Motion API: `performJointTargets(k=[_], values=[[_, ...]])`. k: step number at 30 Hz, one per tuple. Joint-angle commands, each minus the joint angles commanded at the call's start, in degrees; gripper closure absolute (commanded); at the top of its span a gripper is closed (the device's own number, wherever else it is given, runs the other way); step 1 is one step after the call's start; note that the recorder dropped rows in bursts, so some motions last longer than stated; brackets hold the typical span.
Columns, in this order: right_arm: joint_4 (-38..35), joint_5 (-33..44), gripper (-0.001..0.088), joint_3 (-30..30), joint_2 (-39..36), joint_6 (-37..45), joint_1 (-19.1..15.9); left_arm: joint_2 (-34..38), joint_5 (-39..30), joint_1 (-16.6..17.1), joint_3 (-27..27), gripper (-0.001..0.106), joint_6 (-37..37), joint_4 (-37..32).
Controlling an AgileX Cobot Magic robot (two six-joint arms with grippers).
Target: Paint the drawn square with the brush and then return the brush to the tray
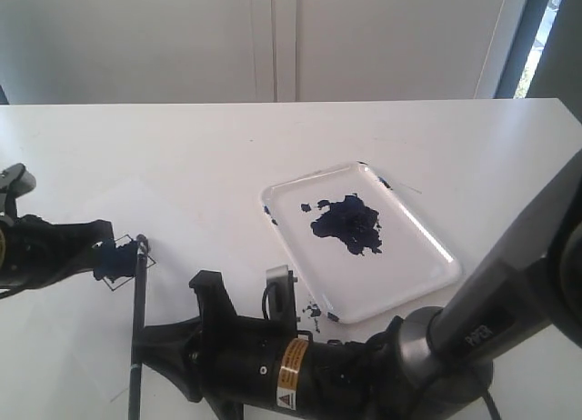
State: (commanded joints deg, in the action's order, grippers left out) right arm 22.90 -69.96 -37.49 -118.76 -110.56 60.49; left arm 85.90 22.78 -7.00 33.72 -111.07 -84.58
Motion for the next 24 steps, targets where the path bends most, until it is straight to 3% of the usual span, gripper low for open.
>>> performJointTargets(k=[5, 9, 13, 15, 19, 24], values=[[1.46, 0.00, 0.0868, 0.34, 1.65, 0.00, 0.13, -3.97, -0.51, 0.00, 0.00, 0.105, -9.99, -7.91], [2.53, 0.00, 0.0868, 1.01, 4.86, 1.51, 0.25, -3.55, -0.91, 0.00, -1.04, 0.105, -9.99, -8.02], [4.35, 0.00, 0.0868, 1.01, 8.24, 1.27, 0.62, -3.55, -6.09, 0.00, -3.17, 0.105, -9.99, -7.90], [5.05, 0.00, 0.0868, 1.01, 9.73, 0.98, 1.46, -3.55, -8.67, 0.00, -3.93, 0.105, -9.99, -6.98], [5.48, 7.86, 0.0868, 1.01, 11.88, 0.98, 4.33, -2.83, -10.36, 0.00, -4.03, 0.105, -9.99, -5.67], [3.70, 8.74, 0.0868, 1.58, 11.99, 0.98, 7.09, -0.54, -10.92, 0.00, -4.03, 0.105, -9.99, -5.42]])
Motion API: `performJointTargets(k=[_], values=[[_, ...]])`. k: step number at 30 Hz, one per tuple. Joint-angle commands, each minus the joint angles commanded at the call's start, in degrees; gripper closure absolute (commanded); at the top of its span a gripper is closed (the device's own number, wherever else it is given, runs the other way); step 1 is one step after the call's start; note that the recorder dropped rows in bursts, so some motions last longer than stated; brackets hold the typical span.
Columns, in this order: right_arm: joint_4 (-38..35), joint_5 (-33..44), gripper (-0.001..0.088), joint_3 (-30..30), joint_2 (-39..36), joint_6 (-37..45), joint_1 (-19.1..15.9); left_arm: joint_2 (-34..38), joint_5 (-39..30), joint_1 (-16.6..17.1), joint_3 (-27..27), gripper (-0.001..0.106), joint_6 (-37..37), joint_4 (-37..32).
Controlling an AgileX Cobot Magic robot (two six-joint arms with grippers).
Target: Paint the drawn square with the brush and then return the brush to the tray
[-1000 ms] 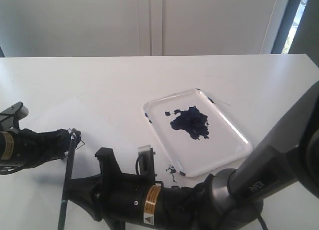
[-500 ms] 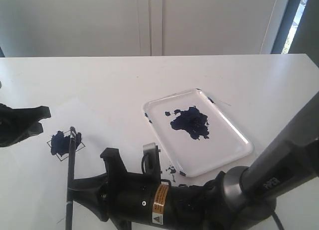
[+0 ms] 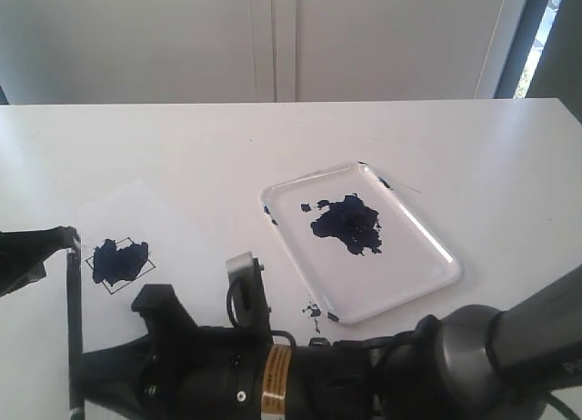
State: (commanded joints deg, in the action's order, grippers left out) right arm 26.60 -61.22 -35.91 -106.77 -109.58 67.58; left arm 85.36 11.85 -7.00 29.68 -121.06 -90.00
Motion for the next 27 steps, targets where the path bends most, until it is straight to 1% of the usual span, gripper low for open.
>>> performJointTargets(k=[4, 8, 10, 15, 18, 21, 22, 24, 27], values=[[-2.19, -0.41, 0.0868, 3.73, 0.00, 0.00, -0.01, 2.04, -0.27, 0.00, 0.45, 0.105, 0.46, 0.00], [-5.53, -6.80, 0.0868, 9.61, 0.00, 0.47, -0.01, 3.92, 0.08, 0.00, 2.50, 0.105, 1.45, 0.71], [-5.57, -7.27, 0.0868, 10.79, 0.00, 0.55, -0.01, 5.20, 0.63, 0.00, 3.56, 0.105, 1.45, 1.37], [-5.78, -8.42, 0.0868, 10.57, 0.00, 1.45, -0.01, 9.16, 1.18, 0.00, 4.03, 0.105, 2.11, 2.40], [-6.18, -7.29, 0.0868, 10.57, 0.00, 1.45, -0.01, 11.13, 2.57, 0.00, 4.03, 0.105, 6.31, 6.77], [-7.03, -6.71, 0.0868, 10.50, 0.00, 1.90, -0.01, 13.41, 6.25, 0.00, 4.03, 0.105, 11.95, 14.36], [-7.66, -6.71, 0.0868, 10.34, -0.12, 2.28, -0.01, 13.95, 6.81, 0.00, 4.03, 0.105, 12.29, 15.64], [-9.24, -5.57, 0.0868, 10.34, -0.12, 4.61, -0.21, 14.29, 6.83, 0.00, 4.03, 0.105, 12.29, 15.81], [-11.89, -4.34, 0.0868, 10.34, -0.12, 5.63, -0.34, 14.29, 6.71, 0.00, 4.03, 0.105, 12.39, 15.70]])
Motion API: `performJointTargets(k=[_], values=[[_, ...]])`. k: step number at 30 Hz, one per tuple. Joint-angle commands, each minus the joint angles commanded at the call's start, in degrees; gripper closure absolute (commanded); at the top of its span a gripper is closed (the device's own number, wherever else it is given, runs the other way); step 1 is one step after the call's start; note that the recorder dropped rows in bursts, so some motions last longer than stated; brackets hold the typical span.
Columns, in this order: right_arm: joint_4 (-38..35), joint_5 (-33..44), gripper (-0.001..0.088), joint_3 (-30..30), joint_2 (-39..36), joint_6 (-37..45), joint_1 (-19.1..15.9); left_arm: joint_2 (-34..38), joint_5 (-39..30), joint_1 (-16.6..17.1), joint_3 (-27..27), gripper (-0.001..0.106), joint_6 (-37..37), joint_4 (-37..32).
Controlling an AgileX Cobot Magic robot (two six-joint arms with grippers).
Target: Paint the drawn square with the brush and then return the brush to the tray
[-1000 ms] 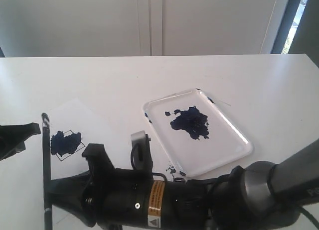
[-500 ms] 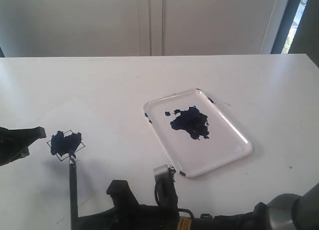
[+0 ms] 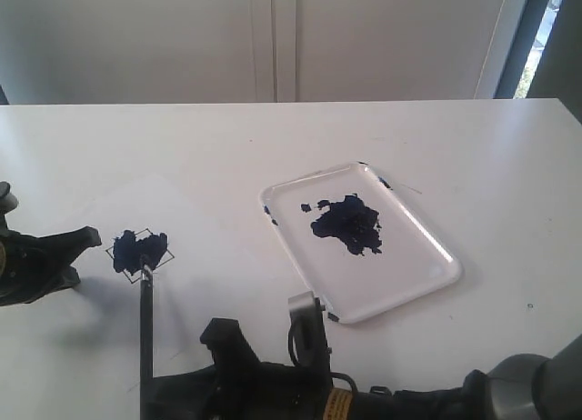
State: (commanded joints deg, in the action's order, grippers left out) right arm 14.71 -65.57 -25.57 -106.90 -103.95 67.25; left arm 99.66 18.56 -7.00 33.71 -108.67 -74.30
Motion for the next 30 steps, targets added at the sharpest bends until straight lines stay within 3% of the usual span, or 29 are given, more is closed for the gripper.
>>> performJointTargets(k=[11, 15, 30], values=[[-0.65, 1.32, 0.0868, -6.68, -4.65, -0.01, 0.00, 0.00, 0.51, 0.00, 0.00, 0.105, 0.00, 0.00], [-0.85, 5.53, 0.0868, -7.02, -4.63, -0.54, 0.00, 0.00, 1.15, 0.00, 0.00, 0.105, 0.00, 0.10], [1.06, 5.83, 0.0868, -7.72, -4.63, -1.85, 0.10, 0.00, 1.15, 0.00, 0.00, 0.105, 0.00, 0.10]])
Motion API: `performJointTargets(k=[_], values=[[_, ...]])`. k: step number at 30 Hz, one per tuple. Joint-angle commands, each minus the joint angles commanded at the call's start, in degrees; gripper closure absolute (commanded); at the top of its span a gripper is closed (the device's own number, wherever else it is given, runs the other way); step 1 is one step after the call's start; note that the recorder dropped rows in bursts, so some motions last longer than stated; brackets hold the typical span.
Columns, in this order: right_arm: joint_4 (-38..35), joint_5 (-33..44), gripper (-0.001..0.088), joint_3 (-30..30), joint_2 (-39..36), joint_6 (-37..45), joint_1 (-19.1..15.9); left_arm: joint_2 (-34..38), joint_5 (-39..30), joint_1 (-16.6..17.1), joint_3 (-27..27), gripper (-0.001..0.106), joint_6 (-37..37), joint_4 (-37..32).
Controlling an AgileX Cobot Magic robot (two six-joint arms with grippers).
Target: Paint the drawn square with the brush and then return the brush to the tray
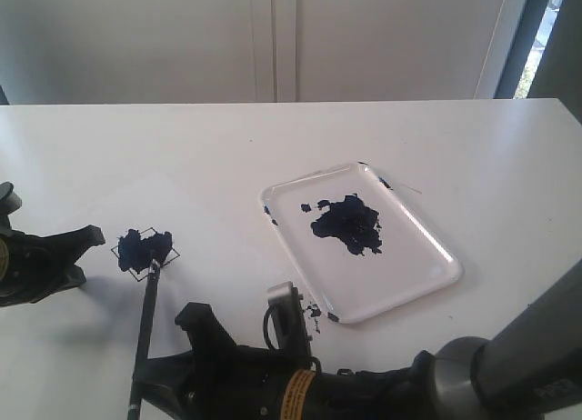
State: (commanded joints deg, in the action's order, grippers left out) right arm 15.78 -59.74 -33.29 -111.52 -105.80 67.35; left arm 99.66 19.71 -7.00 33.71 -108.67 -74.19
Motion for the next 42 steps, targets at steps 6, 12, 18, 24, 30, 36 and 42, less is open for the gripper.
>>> performJointTargets(k=[6, 12, 18, 24, 30, 36, 42], values=[[1.30, 2.93, 0.0868, -1.55, 0.00, -1.20, 0.25, 0.00, 0.13, 0.00, 0.00, 0.105, 0.00, 0.00], [2.15, 1.59, 0.0868, -1.55, -2.69, -2.87, 0.90, 0.00, 0.26, 0.00, 0.00, 0.105, 0.00, 0.00], [1.93, -5.49, 0.0868, -2.24, -6.93, -3.90, 2.37, 0.00, 0.27, 0.00, 0.00, 0.105, 0.15, 0.00], [2.20, -6.75, 0.0868, -4.13, -7.84, -4.47, 2.37, 0.00, 0.27, 0.00, 0.00, 0.105, 0.55, 0.00], [3.59, -7.34, 0.0868, -5.98, -7.84, -4.98, 2.87, 0.00, 0.27, 0.00, 0.00, 0.105, 0.55, 0.00], [2.43, -6.99, 0.0868, -5.98, -7.84, -5.40, 2.87, 0.00, 0.27, 0.00, 0.00, 0.105, 0.69, -0.11], [-0.38, -6.69, 0.0868, -5.86, -7.84, -5.40, 2.87, 0.00, 0.11, 0.00, 0.00, 0.105, 0.69, -0.45]])
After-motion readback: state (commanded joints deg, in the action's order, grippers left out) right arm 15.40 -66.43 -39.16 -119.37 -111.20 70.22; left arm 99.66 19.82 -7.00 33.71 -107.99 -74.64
